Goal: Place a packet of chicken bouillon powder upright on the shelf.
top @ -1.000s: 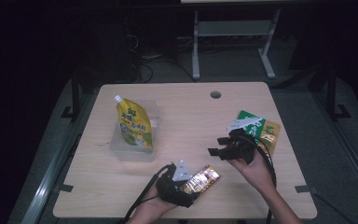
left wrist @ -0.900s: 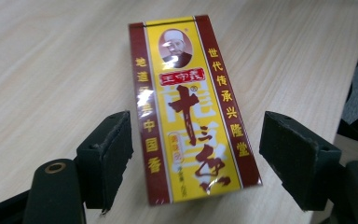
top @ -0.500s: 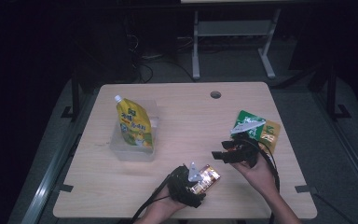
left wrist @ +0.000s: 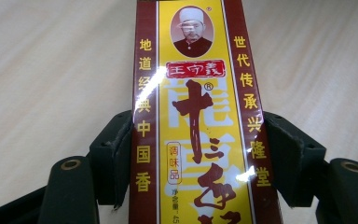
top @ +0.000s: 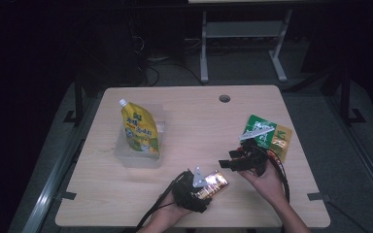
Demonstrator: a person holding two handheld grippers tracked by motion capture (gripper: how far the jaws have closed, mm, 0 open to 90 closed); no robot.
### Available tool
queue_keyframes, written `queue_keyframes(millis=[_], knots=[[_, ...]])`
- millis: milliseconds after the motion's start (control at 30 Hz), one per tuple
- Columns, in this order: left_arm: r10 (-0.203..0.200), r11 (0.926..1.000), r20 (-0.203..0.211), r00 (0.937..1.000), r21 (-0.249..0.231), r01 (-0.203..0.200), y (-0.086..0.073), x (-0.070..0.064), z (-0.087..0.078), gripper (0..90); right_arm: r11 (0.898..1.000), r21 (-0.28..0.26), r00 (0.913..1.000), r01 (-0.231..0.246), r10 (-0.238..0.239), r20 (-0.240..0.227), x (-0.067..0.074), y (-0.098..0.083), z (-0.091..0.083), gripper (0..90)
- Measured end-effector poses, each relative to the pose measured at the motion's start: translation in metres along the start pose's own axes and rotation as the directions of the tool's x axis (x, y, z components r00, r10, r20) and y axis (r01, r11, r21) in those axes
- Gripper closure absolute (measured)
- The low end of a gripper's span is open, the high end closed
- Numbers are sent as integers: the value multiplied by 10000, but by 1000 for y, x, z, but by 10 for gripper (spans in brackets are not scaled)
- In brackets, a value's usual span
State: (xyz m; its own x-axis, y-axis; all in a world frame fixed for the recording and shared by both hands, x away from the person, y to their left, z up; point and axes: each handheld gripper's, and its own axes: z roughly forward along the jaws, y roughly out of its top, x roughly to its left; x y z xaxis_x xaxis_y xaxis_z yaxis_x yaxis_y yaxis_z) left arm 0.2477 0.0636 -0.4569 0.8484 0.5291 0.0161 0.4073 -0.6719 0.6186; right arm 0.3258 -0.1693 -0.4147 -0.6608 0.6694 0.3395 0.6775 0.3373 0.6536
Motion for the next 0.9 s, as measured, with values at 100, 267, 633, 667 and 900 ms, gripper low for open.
queue_keyframes(millis=[100, 267, 633, 667, 900], knots=[[-128, 9987, -460, 9989, -501, 105, 1, 6, -8, 320, 9989, 79, 9979, -468, 471, -443, -3, 0, 5, 321], [-468, 9942, -932, 9945, -1004, 374, 4, 14, -20, 320, 9980, 191, 9932, -609, 625, -985, -3, 2, 15, 313], [-836, 9832, -1505, 9851, -1732, 570, 6, 22, -32, 321, 9892, 275, 9671, -1437, 1463, -2082, -5, 10, 29, 304], [-826, 9828, -1555, 9844, -1767, 545, 6, 22, -33, 321, 9877, 297, 9627, -1537, 1565, -2209, -5, 10, 31, 303], [-1100, 9710, -1745, 9785, -2291, 683, 8, 24, -36, 321, 9776, 264, 9317, -2089, 2072, -2983, -1, 16, 37, 390]])
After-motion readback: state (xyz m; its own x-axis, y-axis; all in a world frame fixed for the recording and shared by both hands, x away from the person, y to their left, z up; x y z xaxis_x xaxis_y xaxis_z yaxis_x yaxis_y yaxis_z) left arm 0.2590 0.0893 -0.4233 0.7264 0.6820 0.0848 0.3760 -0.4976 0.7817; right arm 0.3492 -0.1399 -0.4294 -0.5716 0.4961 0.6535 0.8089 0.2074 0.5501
